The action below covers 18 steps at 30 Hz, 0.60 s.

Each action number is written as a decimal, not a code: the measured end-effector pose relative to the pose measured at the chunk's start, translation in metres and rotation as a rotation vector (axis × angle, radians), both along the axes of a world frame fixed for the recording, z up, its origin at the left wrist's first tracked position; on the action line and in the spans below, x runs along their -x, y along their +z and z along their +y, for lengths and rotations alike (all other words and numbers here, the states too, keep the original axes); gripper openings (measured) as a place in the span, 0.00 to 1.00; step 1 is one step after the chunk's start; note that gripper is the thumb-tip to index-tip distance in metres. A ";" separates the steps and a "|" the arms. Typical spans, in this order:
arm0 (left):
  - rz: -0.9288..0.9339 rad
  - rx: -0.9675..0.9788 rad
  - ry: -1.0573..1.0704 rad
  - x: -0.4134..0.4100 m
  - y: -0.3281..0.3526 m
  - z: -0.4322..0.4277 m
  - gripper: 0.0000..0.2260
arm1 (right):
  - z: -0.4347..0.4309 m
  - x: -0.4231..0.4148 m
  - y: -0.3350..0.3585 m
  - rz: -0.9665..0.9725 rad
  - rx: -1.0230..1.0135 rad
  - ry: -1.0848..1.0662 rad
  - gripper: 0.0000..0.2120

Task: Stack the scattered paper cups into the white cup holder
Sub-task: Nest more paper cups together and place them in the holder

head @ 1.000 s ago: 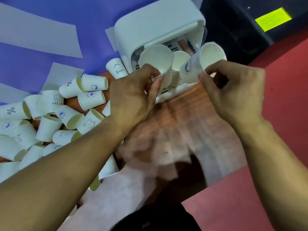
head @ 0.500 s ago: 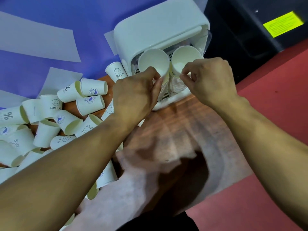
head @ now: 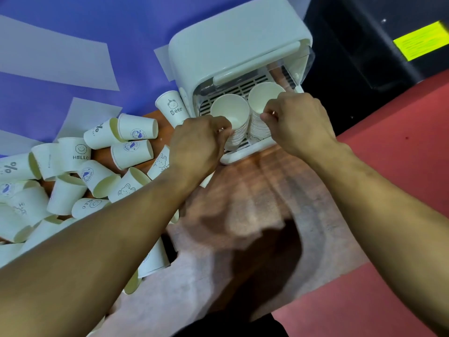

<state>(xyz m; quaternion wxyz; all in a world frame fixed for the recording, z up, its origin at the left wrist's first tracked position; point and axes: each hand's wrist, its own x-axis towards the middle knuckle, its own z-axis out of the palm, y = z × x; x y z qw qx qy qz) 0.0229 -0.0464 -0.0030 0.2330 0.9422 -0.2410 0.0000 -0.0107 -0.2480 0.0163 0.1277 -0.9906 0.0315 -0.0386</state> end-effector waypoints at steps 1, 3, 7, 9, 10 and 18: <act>0.009 0.012 0.007 -0.001 -0.003 0.000 0.11 | 0.000 0.000 -0.002 -0.002 -0.013 -0.009 0.13; 0.021 0.042 0.027 -0.003 -0.007 -0.001 0.11 | 0.000 0.002 -0.007 -0.012 -0.046 -0.020 0.13; 0.065 0.112 0.077 -0.005 -0.011 -0.005 0.11 | 0.000 0.006 -0.016 -0.070 -0.112 -0.015 0.11; 0.066 0.151 0.093 -0.003 -0.014 -0.004 0.10 | 0.001 0.008 -0.020 -0.118 -0.188 -0.027 0.09; 0.064 0.191 0.107 0.001 -0.016 -0.004 0.10 | 0.001 0.009 -0.022 -0.160 -0.241 -0.045 0.09; 0.084 0.369 0.339 0.029 -0.037 -0.001 0.27 | 0.003 0.018 -0.051 -0.287 -0.548 -0.287 0.34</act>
